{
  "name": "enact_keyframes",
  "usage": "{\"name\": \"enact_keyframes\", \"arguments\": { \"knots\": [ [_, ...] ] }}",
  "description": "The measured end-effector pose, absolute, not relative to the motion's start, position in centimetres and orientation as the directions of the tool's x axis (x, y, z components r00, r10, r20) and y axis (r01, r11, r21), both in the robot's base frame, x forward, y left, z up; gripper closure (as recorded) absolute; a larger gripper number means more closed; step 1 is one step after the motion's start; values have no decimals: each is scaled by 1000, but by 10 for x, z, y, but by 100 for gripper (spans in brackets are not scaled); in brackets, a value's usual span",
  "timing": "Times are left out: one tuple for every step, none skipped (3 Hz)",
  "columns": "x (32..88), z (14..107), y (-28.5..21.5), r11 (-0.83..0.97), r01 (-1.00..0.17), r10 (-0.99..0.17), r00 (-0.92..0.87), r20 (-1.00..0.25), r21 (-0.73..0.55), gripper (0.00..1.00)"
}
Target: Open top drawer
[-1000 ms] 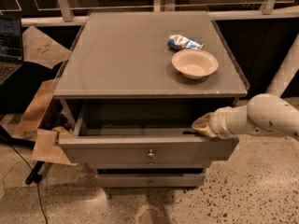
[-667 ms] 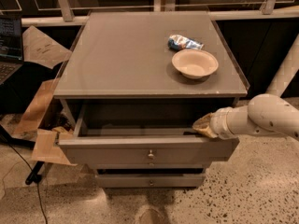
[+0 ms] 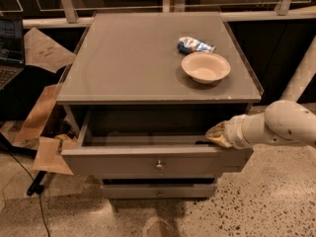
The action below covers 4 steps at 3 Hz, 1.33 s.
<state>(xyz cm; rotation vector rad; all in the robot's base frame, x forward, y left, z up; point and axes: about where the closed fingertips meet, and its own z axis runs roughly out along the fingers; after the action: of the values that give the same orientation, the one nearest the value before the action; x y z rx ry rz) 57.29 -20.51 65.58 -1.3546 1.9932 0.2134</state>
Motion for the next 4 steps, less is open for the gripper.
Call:
{"name": "enact_keyframes", "arguments": {
  "knots": [
    [565,653,-207,439,-869,-741,-206,-639,-229,100],
    [565,656,-207,439,-869,-741,-206,-639,-229,100],
    [552,656,-205,428,-882,-710,-193,-677,-198,100],
    [552,656,-205,428,-882,-710,-193,-677,-198,100]
  ]
}}
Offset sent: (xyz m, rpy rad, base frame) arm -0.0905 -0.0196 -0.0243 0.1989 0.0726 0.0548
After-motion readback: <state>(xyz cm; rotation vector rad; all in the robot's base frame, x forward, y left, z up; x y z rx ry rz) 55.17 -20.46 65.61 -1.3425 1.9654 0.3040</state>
